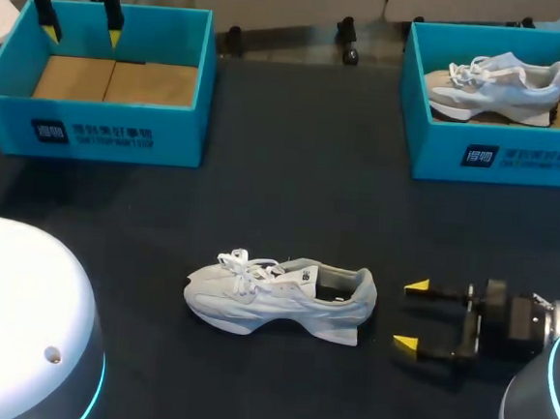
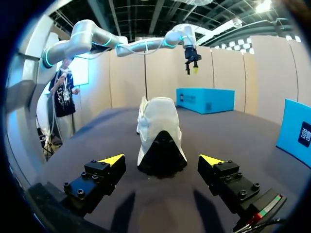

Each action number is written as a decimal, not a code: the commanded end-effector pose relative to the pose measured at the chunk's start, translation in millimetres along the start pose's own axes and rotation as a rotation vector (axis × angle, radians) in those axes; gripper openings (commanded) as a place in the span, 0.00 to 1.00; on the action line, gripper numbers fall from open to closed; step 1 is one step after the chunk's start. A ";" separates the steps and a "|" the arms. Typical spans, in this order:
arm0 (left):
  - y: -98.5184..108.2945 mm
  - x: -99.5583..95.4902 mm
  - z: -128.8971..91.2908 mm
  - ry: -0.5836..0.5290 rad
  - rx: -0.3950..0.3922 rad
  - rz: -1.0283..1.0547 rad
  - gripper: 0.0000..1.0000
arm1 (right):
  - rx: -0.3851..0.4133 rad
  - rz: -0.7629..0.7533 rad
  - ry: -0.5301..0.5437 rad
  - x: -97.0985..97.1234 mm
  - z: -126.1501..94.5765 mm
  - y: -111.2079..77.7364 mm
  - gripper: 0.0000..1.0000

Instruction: Take the shoe out of the shoebox, open the shoe tongue, remove and reinsert the insole, then place the shoe into the shoebox

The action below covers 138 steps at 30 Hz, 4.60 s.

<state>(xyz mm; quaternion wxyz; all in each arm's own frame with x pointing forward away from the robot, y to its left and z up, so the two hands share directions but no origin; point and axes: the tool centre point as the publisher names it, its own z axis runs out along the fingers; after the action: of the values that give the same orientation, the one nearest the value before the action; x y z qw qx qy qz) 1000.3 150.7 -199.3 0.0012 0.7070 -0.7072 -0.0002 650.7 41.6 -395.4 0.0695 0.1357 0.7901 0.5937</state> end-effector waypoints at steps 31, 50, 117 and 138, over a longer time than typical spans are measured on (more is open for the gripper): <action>0.0 0.3 0.2 -0.001 0.000 0.000 1.00 | -0.026 -0.006 0.064 -0.4 61.5 7.2 1.00; 0.0 0.3 0.2 -0.001 0.000 0.000 1.00 | -0.039 -0.015 0.075 7.7 77.3 8.3 1.00; 0.0 0.3 0.2 -0.001 0.000 0.000 1.00 | -0.023 -0.099 0.226 -0.1 100.1 10.3 0.00; 67.2 35.2 -5.4 -0.084 -0.012 -0.220 1.00 | -0.023 -0.099 0.226 -0.1 100.1 10.3 0.00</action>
<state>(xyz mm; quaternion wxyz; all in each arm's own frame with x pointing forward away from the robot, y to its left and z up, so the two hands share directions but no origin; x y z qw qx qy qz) 959.9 124.0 -193.5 -0.0091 0.7864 -0.6160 -0.0450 680.1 136.1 -415.1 0.0118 0.0280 0.7908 0.6113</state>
